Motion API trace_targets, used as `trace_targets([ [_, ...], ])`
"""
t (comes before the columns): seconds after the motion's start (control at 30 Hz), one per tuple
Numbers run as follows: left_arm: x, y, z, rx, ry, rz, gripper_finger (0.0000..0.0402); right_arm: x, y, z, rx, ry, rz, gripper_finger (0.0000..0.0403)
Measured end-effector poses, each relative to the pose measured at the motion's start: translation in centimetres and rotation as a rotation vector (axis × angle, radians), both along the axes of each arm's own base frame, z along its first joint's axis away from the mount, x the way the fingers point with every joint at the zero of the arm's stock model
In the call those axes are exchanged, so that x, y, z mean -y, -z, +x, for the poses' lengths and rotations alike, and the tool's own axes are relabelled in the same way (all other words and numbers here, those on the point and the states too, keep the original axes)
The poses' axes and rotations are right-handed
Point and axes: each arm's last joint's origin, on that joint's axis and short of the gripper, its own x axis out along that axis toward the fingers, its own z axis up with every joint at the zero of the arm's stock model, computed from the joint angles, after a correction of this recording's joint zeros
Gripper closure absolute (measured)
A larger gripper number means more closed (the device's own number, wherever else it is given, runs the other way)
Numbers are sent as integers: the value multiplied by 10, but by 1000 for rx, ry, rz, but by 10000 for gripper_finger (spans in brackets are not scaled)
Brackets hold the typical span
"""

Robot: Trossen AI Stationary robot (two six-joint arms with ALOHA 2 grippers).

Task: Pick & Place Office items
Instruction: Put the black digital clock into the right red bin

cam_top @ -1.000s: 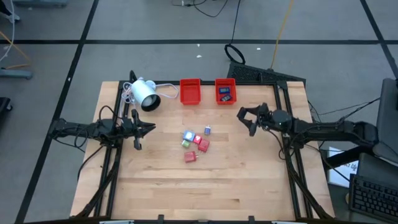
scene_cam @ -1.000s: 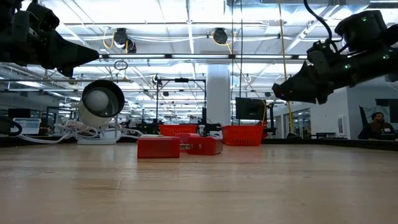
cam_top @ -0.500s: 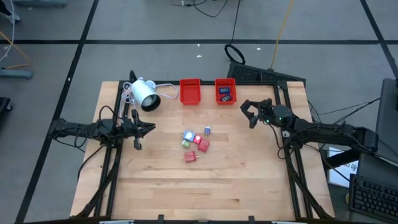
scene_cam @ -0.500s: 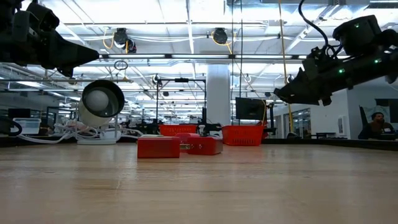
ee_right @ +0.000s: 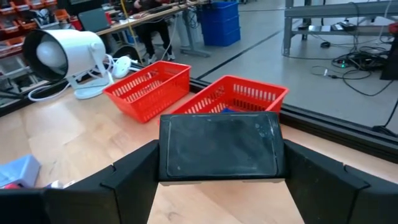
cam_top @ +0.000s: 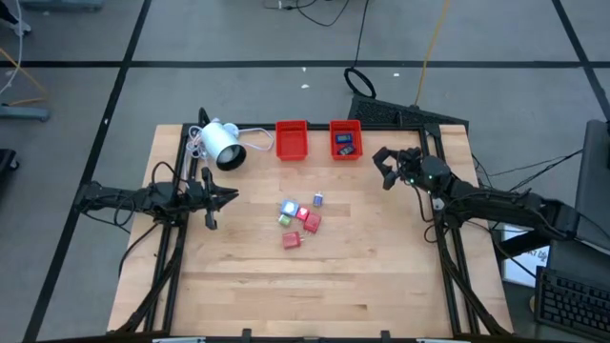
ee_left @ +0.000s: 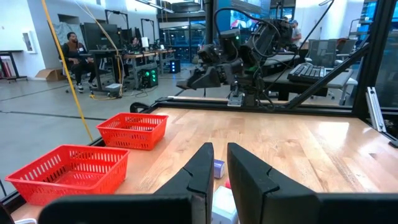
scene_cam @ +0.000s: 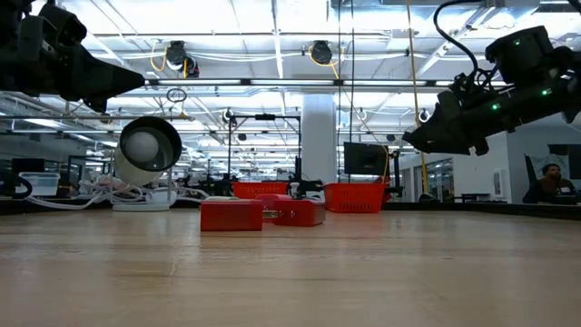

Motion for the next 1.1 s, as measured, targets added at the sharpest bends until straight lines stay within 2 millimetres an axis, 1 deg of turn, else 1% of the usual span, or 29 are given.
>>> trace_targets([
  [0.43, 0, 0, 0, 0, 0, 0, 355, 2, 0, -1, 4, 12, 6, 108],
  [0.67, 0, 0, 0, 0, 0, 0, 355, -8, 2, 6, -12, -69, 8, 108],
  [0.8, 0, 0, 0, 0, 0, 0, 355, -9, 2, 9, -5, -76, 10, 108],
  [0.93, 0, 0, 0, 0, 0, 0, 355, -5, -6, 17, -17, -77, 11, 108],
  [1.1, 0, 0, 0, 0, 0, 0, 355, 4, -21, 34, -60, -88, -17, 108],
])
